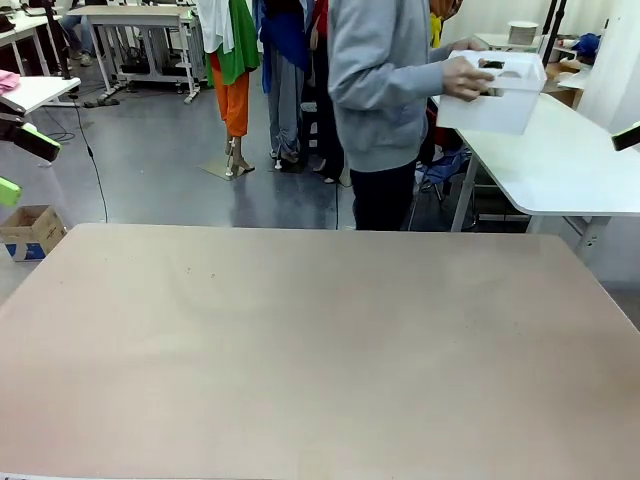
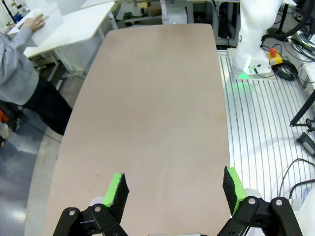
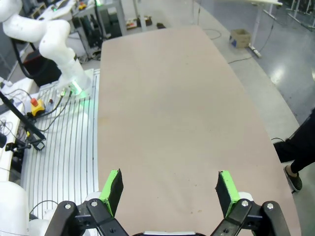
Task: Stack the cups and store them in the basket.
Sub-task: Place the stack of Reusable plastic cups into the Pantry Basket.
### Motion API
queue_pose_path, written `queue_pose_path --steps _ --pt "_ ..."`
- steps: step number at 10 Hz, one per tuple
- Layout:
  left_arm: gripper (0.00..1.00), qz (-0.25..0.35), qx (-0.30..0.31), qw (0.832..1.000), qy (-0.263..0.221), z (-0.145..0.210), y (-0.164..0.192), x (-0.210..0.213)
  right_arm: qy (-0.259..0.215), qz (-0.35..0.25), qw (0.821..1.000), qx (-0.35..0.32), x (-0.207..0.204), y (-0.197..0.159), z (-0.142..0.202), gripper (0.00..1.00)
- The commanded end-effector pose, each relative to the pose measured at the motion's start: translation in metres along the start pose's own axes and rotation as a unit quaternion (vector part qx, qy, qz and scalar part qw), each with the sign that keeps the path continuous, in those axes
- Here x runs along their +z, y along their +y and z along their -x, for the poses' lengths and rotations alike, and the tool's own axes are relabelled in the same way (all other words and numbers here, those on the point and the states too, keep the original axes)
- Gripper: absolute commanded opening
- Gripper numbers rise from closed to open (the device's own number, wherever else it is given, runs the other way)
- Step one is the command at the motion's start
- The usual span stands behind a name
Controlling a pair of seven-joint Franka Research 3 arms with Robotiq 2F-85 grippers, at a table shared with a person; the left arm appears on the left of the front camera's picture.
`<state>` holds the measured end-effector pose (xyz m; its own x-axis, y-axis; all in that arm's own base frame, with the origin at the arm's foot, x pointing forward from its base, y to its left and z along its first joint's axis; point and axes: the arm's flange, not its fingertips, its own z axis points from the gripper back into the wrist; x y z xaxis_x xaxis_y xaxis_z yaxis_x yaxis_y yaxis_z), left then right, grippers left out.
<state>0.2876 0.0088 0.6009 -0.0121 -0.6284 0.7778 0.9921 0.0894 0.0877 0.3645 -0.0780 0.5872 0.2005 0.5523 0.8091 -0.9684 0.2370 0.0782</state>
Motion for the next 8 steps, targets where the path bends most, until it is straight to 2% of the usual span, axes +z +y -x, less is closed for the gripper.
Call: queue_pose_path --steps 1,8 --pt "1.0 0.002 -0.001 1.0 -0.008 -0.0019 -0.0003 0.0011 -0.009 0.0 1.0 -0.003 0.0012 -0.0006 -0.0042 1.0" --pt "1.0 0.002 -0.001 1.0 -0.008 -0.0019 -0.0003 0.0011 -0.009 0.0 1.0 -0.003 0.0012 -0.0006 -0.0042 1.0"
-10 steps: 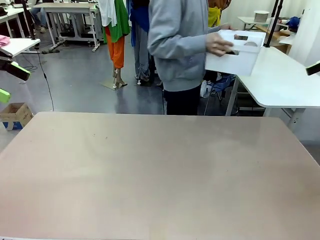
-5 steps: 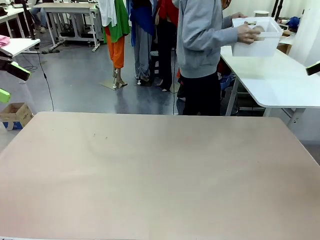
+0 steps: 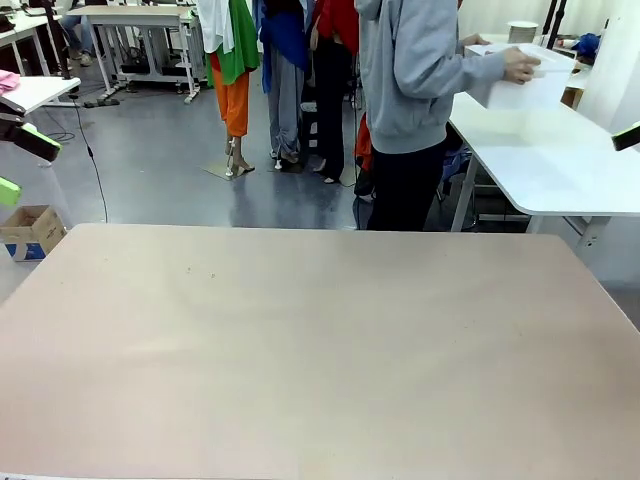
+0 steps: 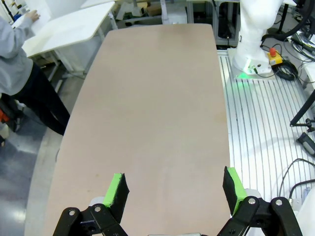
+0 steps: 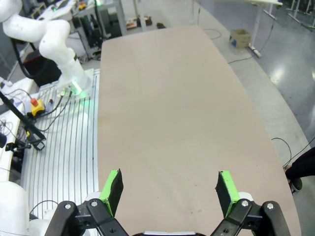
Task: Stack the cups and store them in the basket.
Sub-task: Place the stack of Reusable plastic cups into the Pantry Basket.
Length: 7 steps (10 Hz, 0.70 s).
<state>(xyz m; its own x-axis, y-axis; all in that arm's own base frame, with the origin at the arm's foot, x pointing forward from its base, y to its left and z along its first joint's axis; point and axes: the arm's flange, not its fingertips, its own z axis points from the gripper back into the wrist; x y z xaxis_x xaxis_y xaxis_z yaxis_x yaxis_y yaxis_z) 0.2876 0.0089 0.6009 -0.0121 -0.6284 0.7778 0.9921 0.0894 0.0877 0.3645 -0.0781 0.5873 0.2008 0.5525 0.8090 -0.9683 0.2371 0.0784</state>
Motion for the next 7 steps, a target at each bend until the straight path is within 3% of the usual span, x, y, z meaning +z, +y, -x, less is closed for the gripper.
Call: queue_pose_path --steps 1,7 --pt "1.0 0.002 -0.001 1.0 -0.008 -0.0019 -0.0003 0.0011 -0.009 0.0 1.0 -0.003 0.001 -0.0006 -0.0042 1.0" --pt "1.0 0.002 -0.001 1.0 -0.008 -0.0019 -0.0003 0.0011 -0.009 0.0 1.0 -0.003 0.001 -0.0006 -0.0042 1.0"
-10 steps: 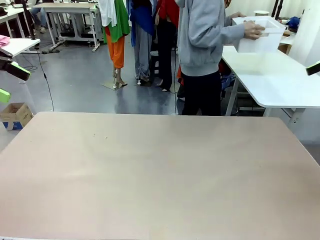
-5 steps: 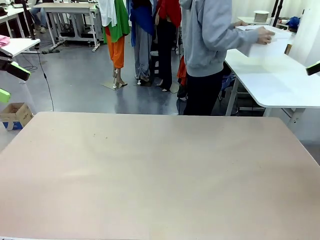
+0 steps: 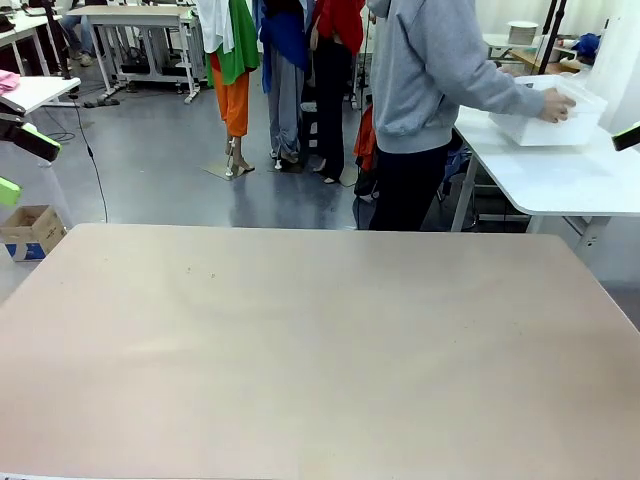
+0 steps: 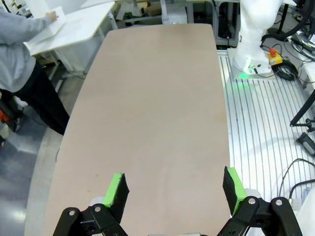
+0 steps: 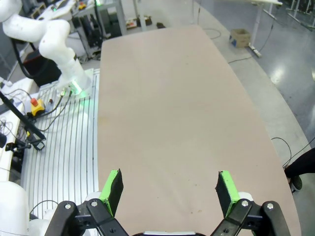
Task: Stack the cups and store them in the basket.
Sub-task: Place the stack of Reusable plastic cups into the Pantry Basket.
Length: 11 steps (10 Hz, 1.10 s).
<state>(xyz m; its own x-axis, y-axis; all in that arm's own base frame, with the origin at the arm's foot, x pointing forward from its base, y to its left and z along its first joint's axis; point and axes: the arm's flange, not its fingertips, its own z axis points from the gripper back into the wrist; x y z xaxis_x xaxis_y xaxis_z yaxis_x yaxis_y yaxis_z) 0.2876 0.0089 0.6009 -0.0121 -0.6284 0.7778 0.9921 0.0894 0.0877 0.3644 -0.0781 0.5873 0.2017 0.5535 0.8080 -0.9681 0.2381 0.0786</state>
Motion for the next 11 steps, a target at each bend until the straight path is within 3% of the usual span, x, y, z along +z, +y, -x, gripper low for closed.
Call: queue_pose_path --steps 1,11 --pt "1.0 0.002 -0.001 1.0 -0.008 -0.0019 -0.0003 0.0011 -0.01 0.0 1.0 -0.003 0.001 -0.0007 -0.0042 1.0" --pt "1.0 0.002 -0.001 1.0 -0.008 -0.0019 -0.0003 0.0011 -0.01 0.0 1.0 -0.003 0.001 -0.0007 -0.0042 1.0"
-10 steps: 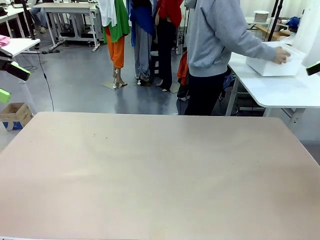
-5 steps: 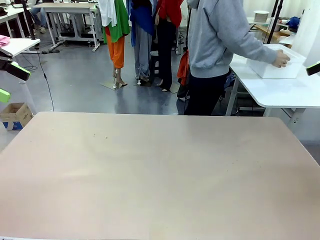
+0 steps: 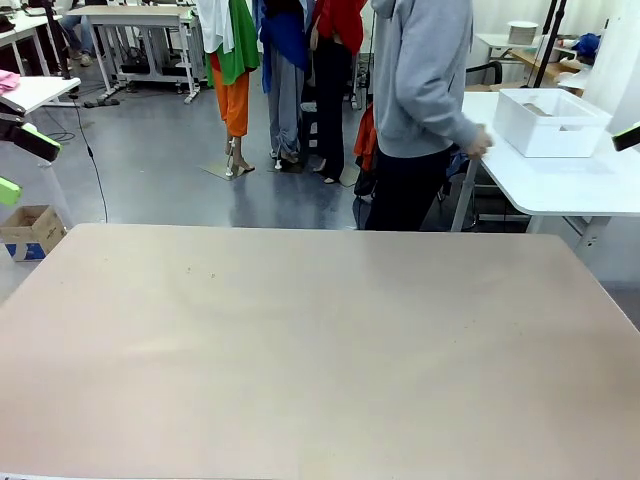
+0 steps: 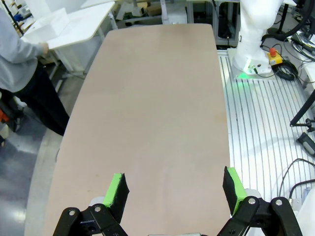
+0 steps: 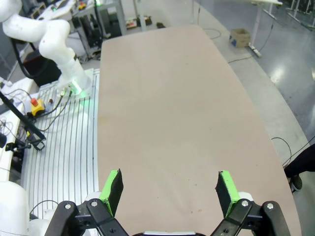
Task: Stack the cups and store them in the basket.
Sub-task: Place the stack of Reusable plastic cups into the Pantry Basket.
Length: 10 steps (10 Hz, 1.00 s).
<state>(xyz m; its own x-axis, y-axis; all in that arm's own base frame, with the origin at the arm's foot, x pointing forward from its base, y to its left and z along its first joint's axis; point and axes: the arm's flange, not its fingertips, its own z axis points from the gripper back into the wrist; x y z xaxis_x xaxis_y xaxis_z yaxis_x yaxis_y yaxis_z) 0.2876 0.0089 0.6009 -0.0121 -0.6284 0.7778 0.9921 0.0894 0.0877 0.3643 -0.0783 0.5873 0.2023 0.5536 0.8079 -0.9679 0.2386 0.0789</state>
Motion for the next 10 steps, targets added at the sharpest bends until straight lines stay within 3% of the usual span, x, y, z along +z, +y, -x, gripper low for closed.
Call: queue_pose_path --steps 1,10 --pt "1.0 0.002 -0.001 1.0 -0.008 -0.0019 -0.0003 0.0011 -0.01 0.0 1.0 -0.003 0.0008 -0.0008 -0.0043 1.0" --pt "1.0 0.002 -0.001 1.0 -0.008 -0.0019 -0.0003 0.0011 -0.01 0.0 1.0 -0.003 0.0008 -0.0008 -0.0043 1.0"
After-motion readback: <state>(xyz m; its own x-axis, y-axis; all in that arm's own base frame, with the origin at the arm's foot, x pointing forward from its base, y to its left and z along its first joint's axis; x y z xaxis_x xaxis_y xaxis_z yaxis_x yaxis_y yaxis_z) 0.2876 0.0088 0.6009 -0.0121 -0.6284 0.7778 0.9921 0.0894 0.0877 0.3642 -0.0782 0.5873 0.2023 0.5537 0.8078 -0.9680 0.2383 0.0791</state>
